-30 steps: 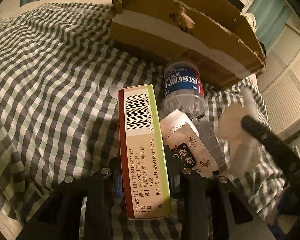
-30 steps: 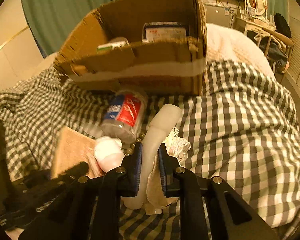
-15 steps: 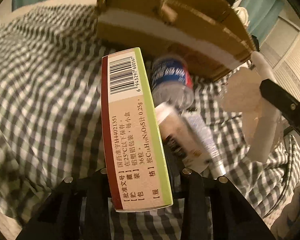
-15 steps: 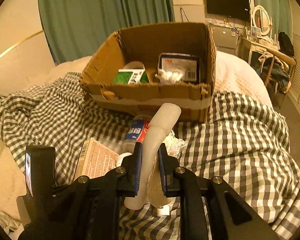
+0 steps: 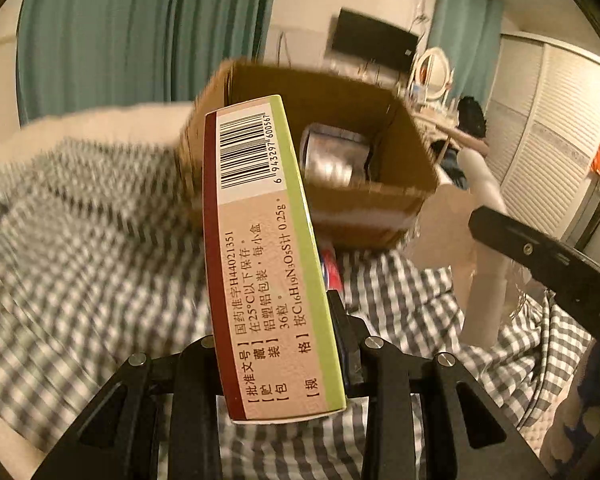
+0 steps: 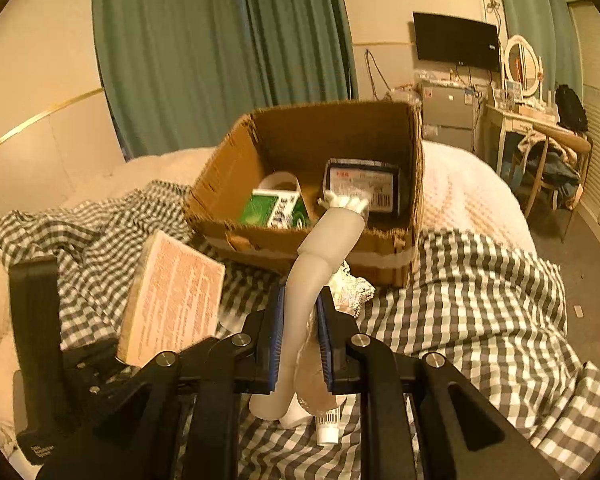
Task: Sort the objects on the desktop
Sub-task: 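Carry the barcoded medicine box and white tube over the cardboard box with both grippers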
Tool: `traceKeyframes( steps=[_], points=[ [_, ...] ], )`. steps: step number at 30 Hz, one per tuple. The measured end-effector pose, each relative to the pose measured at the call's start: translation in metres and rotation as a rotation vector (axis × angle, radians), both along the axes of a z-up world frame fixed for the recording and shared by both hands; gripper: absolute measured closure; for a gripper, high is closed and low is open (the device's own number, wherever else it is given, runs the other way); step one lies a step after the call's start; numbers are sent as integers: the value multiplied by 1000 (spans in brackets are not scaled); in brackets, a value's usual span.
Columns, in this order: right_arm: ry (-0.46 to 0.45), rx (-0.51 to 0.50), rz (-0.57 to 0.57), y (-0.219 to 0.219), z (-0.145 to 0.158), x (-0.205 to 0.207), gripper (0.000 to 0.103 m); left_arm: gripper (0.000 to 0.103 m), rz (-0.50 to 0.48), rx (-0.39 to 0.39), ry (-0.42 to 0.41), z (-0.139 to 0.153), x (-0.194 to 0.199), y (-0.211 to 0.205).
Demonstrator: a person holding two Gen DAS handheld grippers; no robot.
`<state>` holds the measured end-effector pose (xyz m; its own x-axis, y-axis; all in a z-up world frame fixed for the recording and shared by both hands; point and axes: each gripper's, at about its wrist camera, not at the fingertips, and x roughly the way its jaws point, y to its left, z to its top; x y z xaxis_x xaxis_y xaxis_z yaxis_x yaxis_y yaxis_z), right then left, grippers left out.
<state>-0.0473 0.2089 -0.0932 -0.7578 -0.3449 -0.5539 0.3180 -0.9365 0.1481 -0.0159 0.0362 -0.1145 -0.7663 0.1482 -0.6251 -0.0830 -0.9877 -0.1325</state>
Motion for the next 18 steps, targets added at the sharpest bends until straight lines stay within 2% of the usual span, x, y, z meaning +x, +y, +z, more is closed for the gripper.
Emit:
traceKeyframes(
  steps=[8,18],
  points=[
    [110,-23,7,4,34,21,88,70,-38,-75,193,58,17,-2],
    [220,-57,22,10,68,43,88,70,-89,-64,289,107,24,-9]
  ],
)
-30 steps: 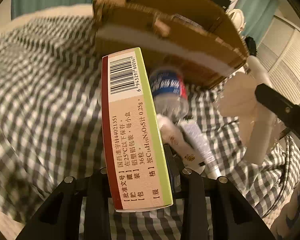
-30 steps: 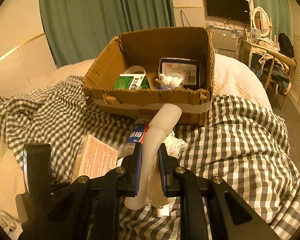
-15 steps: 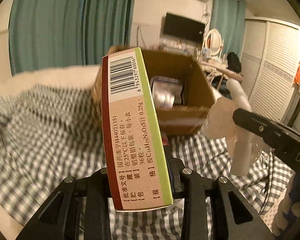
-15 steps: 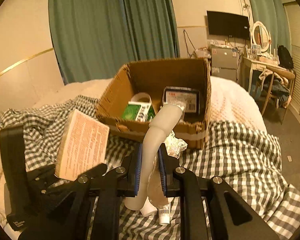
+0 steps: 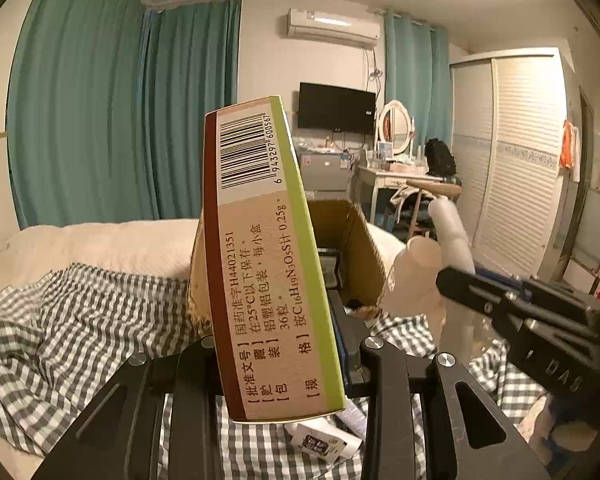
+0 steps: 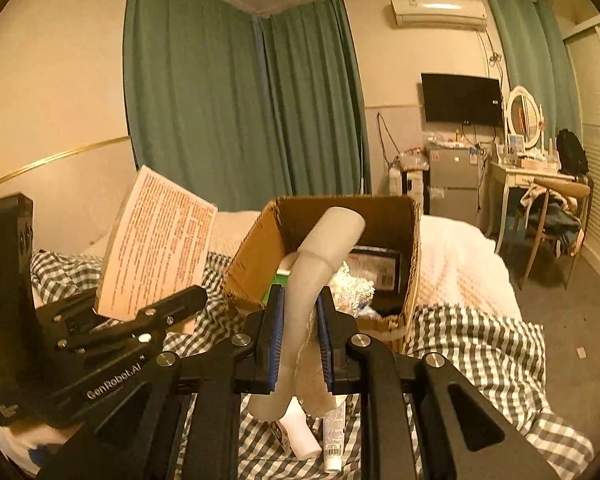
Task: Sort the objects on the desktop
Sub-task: 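Carry the barcoded medicine box and white tube over the cardboard box with both grippers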
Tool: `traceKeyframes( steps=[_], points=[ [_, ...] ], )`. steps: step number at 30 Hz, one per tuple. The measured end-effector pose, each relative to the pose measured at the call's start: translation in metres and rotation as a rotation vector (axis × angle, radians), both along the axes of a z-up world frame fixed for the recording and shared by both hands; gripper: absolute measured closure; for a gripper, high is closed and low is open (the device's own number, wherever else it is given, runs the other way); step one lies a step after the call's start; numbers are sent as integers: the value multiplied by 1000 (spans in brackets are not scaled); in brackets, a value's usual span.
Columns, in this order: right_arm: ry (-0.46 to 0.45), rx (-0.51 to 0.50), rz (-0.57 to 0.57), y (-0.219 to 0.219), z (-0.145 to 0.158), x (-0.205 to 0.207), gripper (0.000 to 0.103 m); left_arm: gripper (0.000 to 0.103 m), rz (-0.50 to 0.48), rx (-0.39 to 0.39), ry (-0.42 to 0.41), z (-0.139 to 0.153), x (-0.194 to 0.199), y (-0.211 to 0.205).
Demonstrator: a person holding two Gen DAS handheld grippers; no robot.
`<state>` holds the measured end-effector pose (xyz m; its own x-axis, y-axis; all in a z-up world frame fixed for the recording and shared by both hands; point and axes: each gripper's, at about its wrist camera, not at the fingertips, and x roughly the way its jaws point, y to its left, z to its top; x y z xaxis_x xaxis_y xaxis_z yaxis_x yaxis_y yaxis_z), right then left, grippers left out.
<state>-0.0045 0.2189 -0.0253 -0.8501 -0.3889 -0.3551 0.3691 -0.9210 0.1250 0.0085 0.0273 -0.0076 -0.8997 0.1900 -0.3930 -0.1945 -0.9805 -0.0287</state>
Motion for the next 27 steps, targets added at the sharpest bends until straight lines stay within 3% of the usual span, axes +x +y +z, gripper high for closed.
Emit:
traceKeyframes(
  steps=[12,20,27],
  points=[
    [51,-5,3,1,19,5,87,70,3,-2,85,53,-7,-6],
    [141,-4,-4,0,55,11,87,70,4,-13,149,88,-21,-4],
    [199,-1,-12,0,84,-3,87,70,-10,-12,169,103,-43,-4]
  ],
)
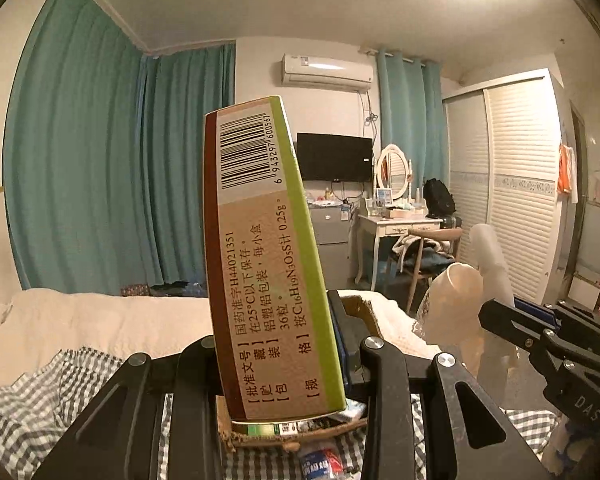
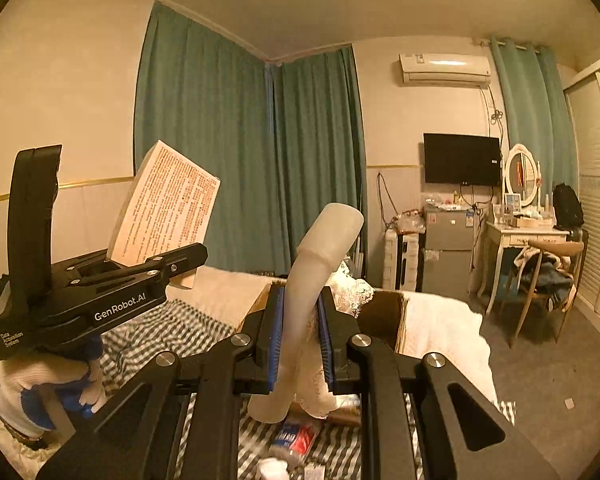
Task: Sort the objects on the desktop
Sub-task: 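Carry the barcoded medicine box and white tube over the cardboard box with both grippers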
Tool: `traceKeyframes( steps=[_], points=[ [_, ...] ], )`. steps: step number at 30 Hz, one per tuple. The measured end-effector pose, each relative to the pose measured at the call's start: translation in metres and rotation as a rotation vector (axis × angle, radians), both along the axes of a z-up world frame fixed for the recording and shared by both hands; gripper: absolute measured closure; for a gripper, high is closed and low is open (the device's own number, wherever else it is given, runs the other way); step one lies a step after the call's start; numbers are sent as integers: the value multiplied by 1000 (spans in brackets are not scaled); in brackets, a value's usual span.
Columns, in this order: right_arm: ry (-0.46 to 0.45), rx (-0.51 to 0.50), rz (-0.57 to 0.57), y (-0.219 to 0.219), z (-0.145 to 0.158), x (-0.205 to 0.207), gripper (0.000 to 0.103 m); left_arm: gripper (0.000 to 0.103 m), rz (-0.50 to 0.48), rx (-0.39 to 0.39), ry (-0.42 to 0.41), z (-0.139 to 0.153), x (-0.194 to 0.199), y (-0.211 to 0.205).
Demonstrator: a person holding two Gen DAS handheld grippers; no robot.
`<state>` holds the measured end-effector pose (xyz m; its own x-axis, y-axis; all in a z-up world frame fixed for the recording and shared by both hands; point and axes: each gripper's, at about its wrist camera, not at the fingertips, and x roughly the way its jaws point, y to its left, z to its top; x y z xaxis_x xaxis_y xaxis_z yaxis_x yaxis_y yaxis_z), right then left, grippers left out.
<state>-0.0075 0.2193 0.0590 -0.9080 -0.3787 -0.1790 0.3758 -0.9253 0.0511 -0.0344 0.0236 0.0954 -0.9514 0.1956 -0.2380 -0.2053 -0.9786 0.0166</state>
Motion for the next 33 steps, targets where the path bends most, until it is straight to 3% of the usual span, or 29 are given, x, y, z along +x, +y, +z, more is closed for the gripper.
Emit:
traceKeyframes(
  steps=[6,13,25,33],
  points=[
    [25,19,5,-7,12,-21,87,70,-7,-6,-21,-5,-27,3],
    [18,28,-1,-12,12,-61,87,70,-23,-16,-97,-39,-70,10],
    [-101,61,2,-21,-41,-143,87,70,-46,-47,-266,-109,-149,29],
    [-194,78,2,-19,-84,-190,87,70,-52,-57,-348,-146,-181,39]
  ],
)
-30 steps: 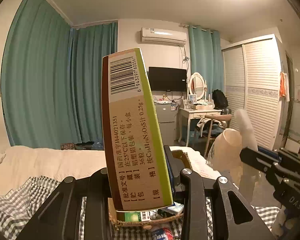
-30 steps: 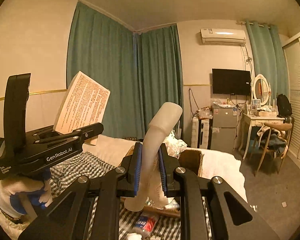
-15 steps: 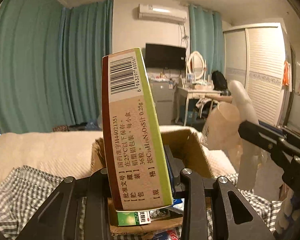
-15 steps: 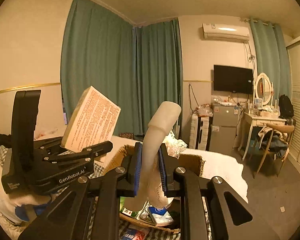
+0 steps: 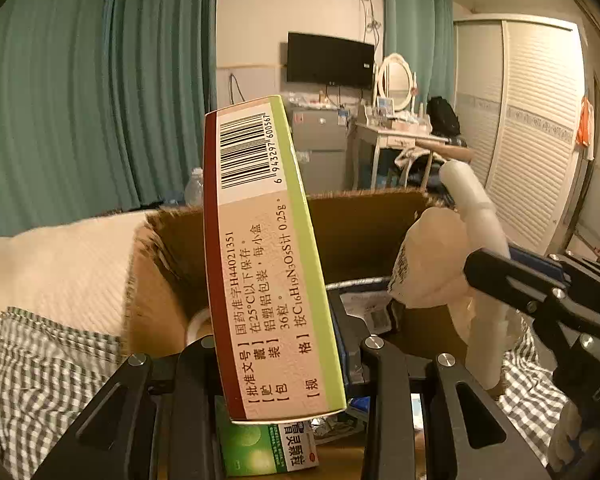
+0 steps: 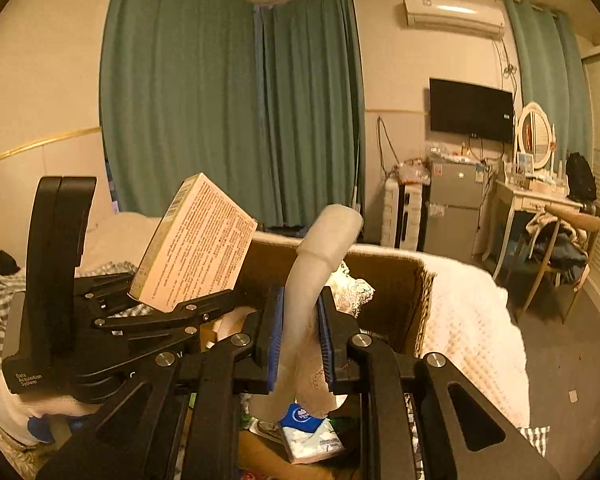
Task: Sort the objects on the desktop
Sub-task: 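Carry the barcoded medicine box and white tube over the cardboard box with both grippers, then open the left gripper over the box while the right gripper releases the tube, then withdraw both grippers from the box back toward the item pile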
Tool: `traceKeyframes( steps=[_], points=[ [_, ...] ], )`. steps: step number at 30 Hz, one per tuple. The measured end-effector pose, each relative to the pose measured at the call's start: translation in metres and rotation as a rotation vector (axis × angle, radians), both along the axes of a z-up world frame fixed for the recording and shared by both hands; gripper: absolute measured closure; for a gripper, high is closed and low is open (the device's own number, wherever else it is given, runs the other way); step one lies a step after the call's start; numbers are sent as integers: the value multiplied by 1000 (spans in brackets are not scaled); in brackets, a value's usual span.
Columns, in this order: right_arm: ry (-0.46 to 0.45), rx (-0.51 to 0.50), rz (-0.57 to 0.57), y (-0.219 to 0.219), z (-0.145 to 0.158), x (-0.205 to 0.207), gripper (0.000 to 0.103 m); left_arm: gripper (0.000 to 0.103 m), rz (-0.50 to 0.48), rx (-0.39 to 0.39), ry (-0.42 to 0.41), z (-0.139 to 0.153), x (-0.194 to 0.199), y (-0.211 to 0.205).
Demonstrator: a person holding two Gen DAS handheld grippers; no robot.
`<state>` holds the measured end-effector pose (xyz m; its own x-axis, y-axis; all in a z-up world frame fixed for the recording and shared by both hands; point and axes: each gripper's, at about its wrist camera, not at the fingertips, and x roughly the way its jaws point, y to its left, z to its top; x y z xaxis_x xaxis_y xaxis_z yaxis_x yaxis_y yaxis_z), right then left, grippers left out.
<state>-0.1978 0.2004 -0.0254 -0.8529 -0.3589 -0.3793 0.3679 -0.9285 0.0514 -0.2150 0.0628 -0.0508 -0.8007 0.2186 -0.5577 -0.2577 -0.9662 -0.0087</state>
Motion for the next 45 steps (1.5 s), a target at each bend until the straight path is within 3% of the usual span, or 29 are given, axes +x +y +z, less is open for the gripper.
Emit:
traceKeyframes(
  steps=[9,11,13,15,16,18,20,27,34,45],
  points=[
    [-109,26,5,-6,-44,-36,86,69,-1,10,-121,-35,-14,1],
    [-124,38,6,-8,-51,-40,82,68,14,27,-125,-33,-13,-4],
    [-121,35,-11,-7,-53,-39,80,61,27,38,-116,-30,-12,-8],
    [-119,25,-19,-5,-54,-38,79,43,44,48,-96,-25,-9,-12],
    [-116,24,-23,-4,-53,-37,77,43,54,50,-83,-24,-7,-15],
    [-107,19,-32,-3,-51,-36,73,43,56,50,-70,-20,-5,-17],
    [-102,15,-40,-1,-48,-33,61,43,66,58,-58,-14,-2,-23],
    [-71,-20,-62,8,-32,-21,58,29,82,110,-25,10,13,-38],
    [-9,-49,-58,14,-2,7,48,19,78,132,57,49,32,-39],
    [70,-87,-54,17,37,59,33,1,119,154,178,88,83,-56]
  ],
)
